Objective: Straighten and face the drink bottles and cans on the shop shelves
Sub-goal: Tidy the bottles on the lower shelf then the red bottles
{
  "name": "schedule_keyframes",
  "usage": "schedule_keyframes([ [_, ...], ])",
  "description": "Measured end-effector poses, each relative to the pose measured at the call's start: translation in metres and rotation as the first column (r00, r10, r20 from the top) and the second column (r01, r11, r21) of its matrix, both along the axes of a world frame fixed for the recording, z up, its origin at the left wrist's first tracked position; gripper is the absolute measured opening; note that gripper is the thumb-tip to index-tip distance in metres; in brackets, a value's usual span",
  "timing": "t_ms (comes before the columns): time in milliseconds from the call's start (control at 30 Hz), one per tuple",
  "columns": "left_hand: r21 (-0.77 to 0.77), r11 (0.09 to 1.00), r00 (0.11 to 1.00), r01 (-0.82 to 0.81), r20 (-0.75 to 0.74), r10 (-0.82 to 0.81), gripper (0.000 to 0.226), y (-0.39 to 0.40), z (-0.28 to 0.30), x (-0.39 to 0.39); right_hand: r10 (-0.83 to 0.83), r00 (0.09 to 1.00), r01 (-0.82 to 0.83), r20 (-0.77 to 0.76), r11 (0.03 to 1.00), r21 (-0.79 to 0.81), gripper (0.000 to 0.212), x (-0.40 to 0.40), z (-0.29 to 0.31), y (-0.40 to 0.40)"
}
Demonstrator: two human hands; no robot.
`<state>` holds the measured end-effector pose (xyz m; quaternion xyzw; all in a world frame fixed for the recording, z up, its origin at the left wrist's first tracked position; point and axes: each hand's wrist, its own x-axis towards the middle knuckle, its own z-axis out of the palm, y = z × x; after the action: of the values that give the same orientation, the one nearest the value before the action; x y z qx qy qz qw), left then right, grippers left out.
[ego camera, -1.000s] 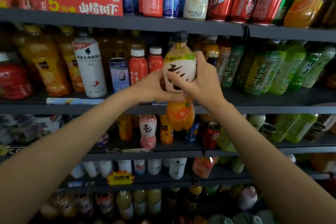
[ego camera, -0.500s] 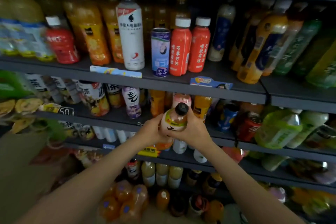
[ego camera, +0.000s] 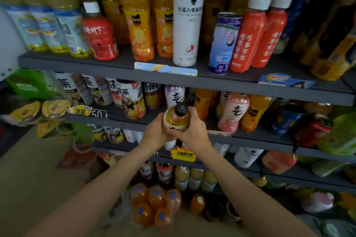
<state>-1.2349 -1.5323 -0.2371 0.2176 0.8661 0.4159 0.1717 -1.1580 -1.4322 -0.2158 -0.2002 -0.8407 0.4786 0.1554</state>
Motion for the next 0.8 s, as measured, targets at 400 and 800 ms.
schedule_keyframes([
  [400,0.112,0.993,0.999,-0.036,-0.014,0.037,0.035,-0.021,-0.015,-0.093,-0.376,0.926,0.371,0.035,0.923,0.103,0.075,-0.125,-0.025,-0.059],
  [800,0.000,1.000,1.000,-0.031,-0.001,0.031,0.044,-0.003,-0.022,-0.128,-0.344,0.921,0.358,0.182,0.933,-0.045,0.029,-0.133,-0.036,-0.064],
])
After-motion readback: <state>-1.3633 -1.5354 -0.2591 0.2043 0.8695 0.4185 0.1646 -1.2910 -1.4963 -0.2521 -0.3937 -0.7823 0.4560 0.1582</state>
